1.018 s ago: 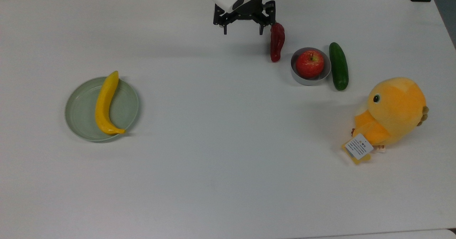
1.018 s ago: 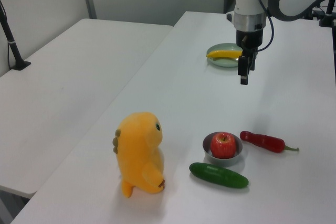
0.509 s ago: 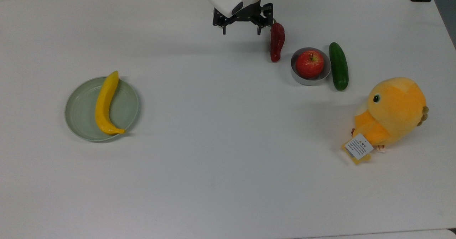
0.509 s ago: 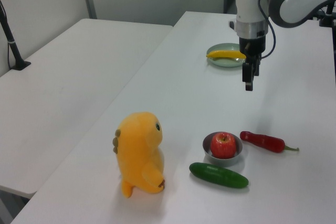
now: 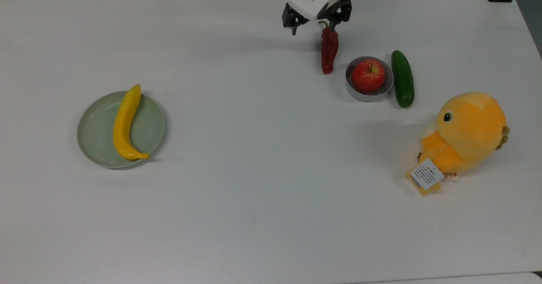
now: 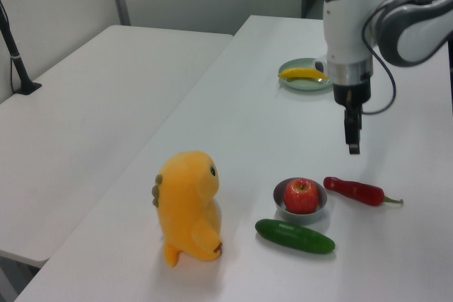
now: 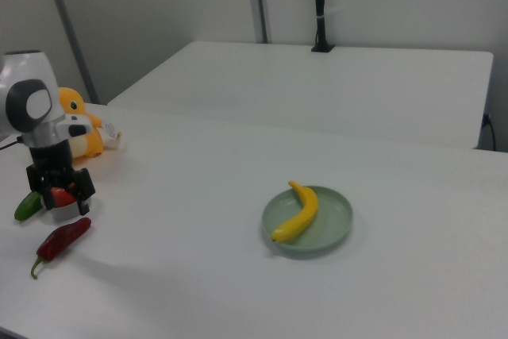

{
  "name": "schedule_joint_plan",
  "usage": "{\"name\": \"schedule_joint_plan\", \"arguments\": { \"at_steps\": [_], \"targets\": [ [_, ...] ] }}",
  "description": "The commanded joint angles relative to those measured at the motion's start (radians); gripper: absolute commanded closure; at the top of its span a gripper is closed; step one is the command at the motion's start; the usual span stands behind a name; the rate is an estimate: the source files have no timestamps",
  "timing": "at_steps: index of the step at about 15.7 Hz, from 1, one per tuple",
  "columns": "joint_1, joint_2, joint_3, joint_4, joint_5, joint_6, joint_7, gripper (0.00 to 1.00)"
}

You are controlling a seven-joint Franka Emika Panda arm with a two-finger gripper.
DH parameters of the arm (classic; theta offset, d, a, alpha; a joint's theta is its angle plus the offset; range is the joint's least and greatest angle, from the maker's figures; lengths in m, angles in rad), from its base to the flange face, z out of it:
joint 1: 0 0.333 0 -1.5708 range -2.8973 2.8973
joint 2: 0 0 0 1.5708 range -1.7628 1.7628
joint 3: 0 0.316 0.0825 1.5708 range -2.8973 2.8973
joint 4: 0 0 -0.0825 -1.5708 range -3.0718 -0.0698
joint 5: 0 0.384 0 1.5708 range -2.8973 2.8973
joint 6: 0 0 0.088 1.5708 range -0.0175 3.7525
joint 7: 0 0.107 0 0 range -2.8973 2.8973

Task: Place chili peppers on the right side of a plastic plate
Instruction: 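Lower the open gripper around the red chili pepper and close it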

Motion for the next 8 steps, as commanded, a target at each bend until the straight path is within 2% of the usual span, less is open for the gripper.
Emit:
{"name": "schedule_joint_plan", "arguments": {
  "at_steps": [1, 8],
  "targets": [
    [0.013, 0.04, 0.019, -0.046, 0.013, 0.113, 0.077, 0.0],
    [0.064, 0.101, 0.032, -0.046, 0.013, 0.218, 0.163, 0.0]
  ]
}}
